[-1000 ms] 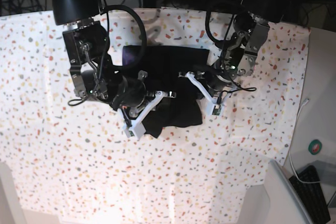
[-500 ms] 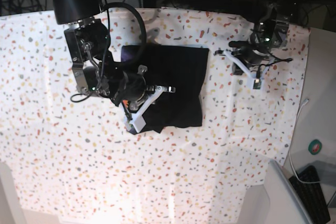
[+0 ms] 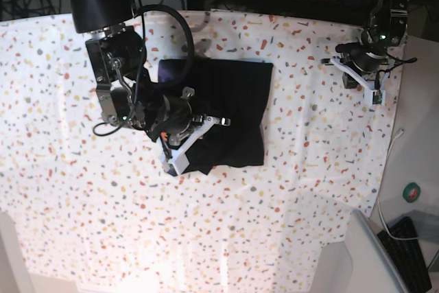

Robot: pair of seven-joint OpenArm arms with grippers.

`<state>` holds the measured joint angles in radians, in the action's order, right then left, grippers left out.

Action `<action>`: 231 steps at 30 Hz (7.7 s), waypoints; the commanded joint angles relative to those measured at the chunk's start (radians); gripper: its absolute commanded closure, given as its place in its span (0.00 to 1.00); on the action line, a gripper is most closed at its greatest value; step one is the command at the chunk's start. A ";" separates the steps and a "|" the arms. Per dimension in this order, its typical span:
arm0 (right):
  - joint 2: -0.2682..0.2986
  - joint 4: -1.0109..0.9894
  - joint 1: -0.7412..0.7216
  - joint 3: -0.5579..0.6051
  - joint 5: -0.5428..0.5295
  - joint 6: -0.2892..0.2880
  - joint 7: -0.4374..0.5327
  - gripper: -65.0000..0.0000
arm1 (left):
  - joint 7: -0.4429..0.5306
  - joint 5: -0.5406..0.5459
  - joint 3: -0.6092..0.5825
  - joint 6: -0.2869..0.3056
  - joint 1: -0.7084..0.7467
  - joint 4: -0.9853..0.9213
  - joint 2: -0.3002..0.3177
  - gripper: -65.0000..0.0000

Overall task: Layout the t-shirt on the table in an organized manner, then fold the t-shirt properly
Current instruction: 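Press and smooth the folded shirt with the right gripper, then grasp the folded shirt's edges with both grippers and flip it over, then rotate the folded shirt with the left gripper and square it up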

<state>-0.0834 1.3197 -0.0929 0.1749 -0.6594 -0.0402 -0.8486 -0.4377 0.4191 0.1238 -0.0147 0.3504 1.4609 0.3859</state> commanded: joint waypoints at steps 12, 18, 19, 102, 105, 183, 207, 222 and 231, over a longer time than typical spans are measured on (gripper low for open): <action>-0.020 0.024 -0.018 0.002 -0.020 0.079 0.064 0.60 | 0.015 0.001 0.040 0.002 0.012 0.031 0.015 1.00; -0.020 0.024 -0.024 0.088 -0.017 0.121 0.079 0.61 | 0.015 0.001 0.040 0.002 0.012 0.030 0.015 1.00; -0.020 0.024 -0.026 0.110 -0.017 0.159 0.081 0.61 | 0.015 0.001 0.040 0.002 0.012 0.030 0.015 1.00; 0.238 -0.154 -0.325 0.415 -0.018 0.363 0.357 1.00 | -0.042 -0.002 -0.166 0.088 -0.132 -0.013 -0.201 1.00; 0.236 -0.171 -0.324 0.420 -0.018 0.363 0.372 1.00 | -0.042 -0.002 -0.169 0.088 -0.130 -0.013 -0.199 1.00; 0.402 0.214 0.061 -0.076 -0.020 0.277 0.380 1.00 | -0.399 -0.001 -0.088 0.284 -0.482 -0.263 -0.341 0.81; 0.405 0.231 0.335 -0.475 -0.015 0.204 0.378 1.00 | -0.152 -0.002 -1.449 0.286 -1.105 -0.323 -0.092 1.00; 0.397 0.113 0.272 -0.467 -0.015 0.204 0.377 1.00 | 0.063 -0.427 -1.556 0.318 -1.080 -0.292 -0.115 1.00; 0.359 0.007 0.173 -0.355 -0.013 0.204 0.377 1.00 | 0.182 -0.438 -1.444 0.497 -1.071 -0.248 -0.118 1.00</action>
<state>0.2653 1.3067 0.1001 -0.1734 -0.6701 0.1719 -0.4938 -0.2722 -0.0189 -1.3338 0.4915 -0.6827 1.2015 0.2699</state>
